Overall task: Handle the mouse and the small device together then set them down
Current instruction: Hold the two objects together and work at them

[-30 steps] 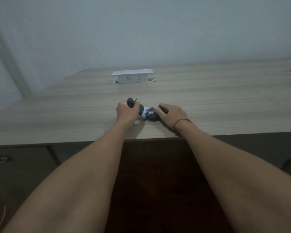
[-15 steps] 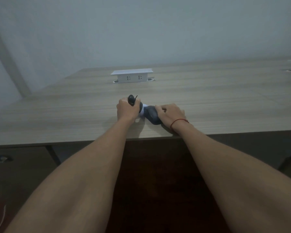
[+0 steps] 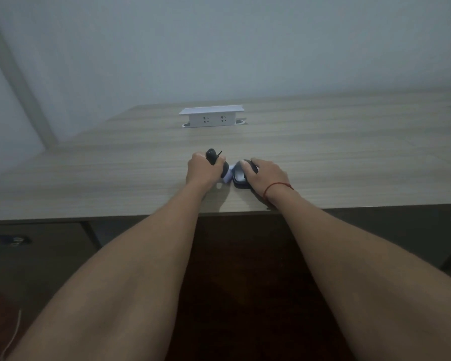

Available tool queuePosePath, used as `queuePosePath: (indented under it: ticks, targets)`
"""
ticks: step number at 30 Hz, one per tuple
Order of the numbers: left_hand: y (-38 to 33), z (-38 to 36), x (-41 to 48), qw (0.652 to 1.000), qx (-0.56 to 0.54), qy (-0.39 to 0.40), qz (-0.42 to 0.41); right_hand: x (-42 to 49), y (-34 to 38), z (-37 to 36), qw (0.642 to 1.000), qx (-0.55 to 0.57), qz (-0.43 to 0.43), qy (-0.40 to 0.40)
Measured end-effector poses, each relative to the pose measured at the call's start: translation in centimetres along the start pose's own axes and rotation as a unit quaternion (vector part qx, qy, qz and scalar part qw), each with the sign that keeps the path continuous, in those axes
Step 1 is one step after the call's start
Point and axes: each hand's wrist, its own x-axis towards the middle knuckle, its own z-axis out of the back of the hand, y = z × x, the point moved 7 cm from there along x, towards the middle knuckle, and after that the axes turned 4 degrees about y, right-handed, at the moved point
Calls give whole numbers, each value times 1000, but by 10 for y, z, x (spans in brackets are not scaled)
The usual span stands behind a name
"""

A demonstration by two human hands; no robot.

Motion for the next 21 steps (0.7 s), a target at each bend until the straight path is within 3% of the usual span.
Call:
queuePosePath:
  ticks: [6, 11, 15, 18, 21]
  targets:
    - [1, -4, 5, 993, -41, 98, 49, 2, -6, 1, 999, 20, -25, -2]
    - [3, -4, 11, 996, -73, 37, 45, 5, -4, -2, 1000, 4, -11, -5]
    - [9, -12, 12, 989, -116, 69, 65, 5, -4, -1, 1000, 7, -12, -13]
    - [9, -10, 14, 992, -70, 75, 67, 5, -4, 0, 1000, 21, -14, -14]
    - [-6, -8, 12, 999, 22, 27, 30, 2, -1, 1, 1000, 24, -1, -5]
